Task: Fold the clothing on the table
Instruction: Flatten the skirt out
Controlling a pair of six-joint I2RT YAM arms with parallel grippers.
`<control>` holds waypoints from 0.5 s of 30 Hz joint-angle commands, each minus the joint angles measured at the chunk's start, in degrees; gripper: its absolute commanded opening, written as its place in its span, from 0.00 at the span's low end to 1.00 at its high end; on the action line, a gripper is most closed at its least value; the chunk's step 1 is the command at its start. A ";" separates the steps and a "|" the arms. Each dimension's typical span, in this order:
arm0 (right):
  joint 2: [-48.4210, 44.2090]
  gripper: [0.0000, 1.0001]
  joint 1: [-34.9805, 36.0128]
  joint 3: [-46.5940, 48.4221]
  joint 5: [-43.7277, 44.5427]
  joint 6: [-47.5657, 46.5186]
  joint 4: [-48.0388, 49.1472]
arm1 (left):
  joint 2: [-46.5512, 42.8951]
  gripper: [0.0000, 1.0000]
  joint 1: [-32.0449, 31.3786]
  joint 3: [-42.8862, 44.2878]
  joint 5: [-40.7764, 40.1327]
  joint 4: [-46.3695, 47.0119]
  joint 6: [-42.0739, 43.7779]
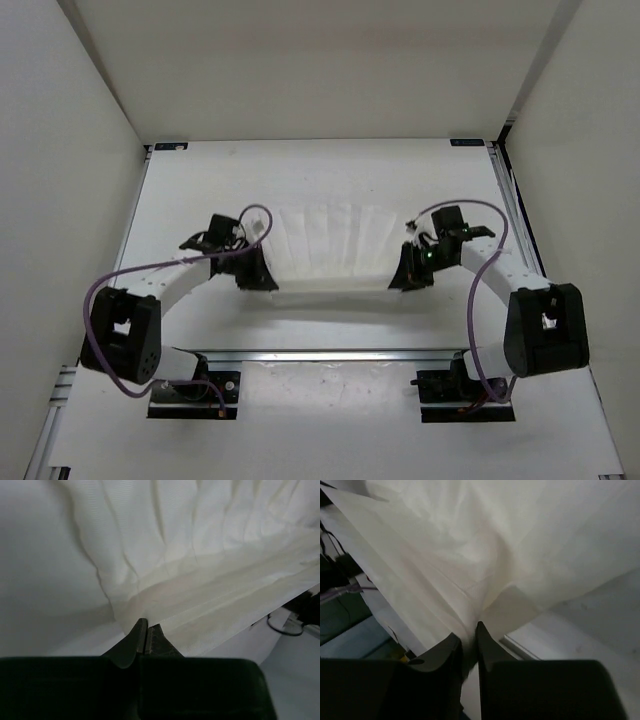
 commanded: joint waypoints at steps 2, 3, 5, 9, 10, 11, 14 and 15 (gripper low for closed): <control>-8.99 0.24 -1.71 -2.90 2.29 -2.93 -15.91 | -14.07 0.06 2.72 -8.91 -6.84 -5.23 2.52; -10.03 0.30 -1.28 -2.91 2.20 -2.32 -16.98 | -15.05 0.11 3.85 -9.89 -4.83 -5.58 2.26; -12.41 0.39 -0.48 -3.18 2.29 -1.36 -19.27 | -18.38 0.33 5.09 -12.09 -2.09 -6.02 1.74; -14.26 0.42 2.15 -0.11 1.85 0.66 -22.88 | -19.98 0.63 5.71 -9.12 4.93 -6.73 2.26; -14.53 0.42 1.81 1.20 1.49 0.32 -22.88 | -19.89 0.64 5.45 -8.94 8.69 -5.16 1.74; -14.53 0.41 1.72 2.61 0.88 0.58 -22.53 | -19.89 0.67 5.19 -8.24 11.07 -4.28 1.21; -13.22 0.41 -0.57 3.76 -1.40 1.98 -18.42 | -19.45 0.66 5.44 -7.70 15.31 0.56 -1.69; -12.60 0.41 -0.57 3.77 -1.06 3.12 -16.66 | -19.10 0.66 5.62 -7.53 15.23 1.96 -2.91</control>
